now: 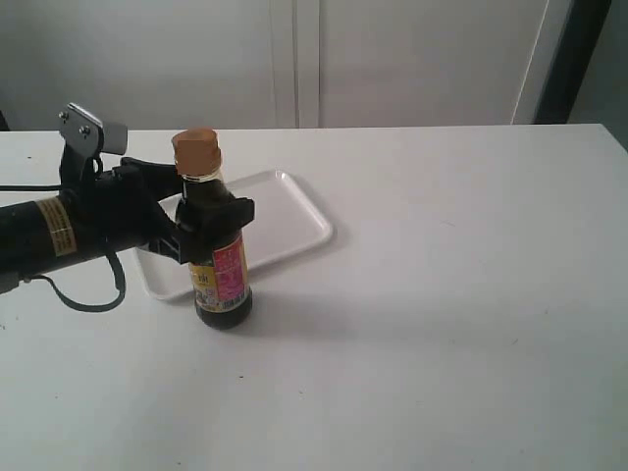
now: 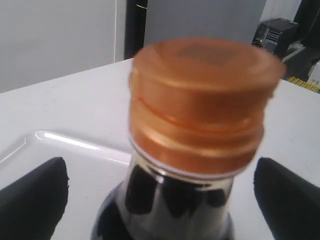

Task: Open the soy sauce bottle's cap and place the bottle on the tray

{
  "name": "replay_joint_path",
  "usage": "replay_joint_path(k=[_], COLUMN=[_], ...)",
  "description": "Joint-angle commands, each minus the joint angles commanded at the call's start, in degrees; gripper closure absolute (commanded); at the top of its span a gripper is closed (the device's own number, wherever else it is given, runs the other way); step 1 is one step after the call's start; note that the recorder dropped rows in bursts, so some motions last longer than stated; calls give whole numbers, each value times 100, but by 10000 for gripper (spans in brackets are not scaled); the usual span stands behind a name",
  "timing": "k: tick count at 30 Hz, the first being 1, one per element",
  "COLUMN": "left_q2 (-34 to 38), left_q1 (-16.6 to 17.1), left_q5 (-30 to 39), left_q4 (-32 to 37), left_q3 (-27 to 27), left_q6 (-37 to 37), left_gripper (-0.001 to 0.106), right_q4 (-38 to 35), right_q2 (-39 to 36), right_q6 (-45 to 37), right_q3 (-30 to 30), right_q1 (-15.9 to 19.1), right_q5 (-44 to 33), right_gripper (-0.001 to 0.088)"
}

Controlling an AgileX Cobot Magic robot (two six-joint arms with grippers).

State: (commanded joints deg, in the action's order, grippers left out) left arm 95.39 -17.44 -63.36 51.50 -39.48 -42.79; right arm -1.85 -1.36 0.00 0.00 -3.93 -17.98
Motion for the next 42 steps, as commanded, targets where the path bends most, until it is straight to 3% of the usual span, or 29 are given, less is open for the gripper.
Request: replay_joint_path(k=[19,27,34,42], left_q2=[465,465,465,465], left_q1=[0,0,0,0], left_q5=[-299,-299,-257,-258], left_q4=[-11,-11,-11,38], left_q3=[0,0,0,0], left_q6=[538,552,552,561], left_gripper=[42,443,1022,1053], right_q4=[0,0,0,0], right_q2=[0,0,0,0], right_q6=[0,0,0,0], right_q3=[0,0,0,0], right_q1=[0,0,0,0], right_q5=[0,0,0,0], right_gripper=[868,868,868,868])
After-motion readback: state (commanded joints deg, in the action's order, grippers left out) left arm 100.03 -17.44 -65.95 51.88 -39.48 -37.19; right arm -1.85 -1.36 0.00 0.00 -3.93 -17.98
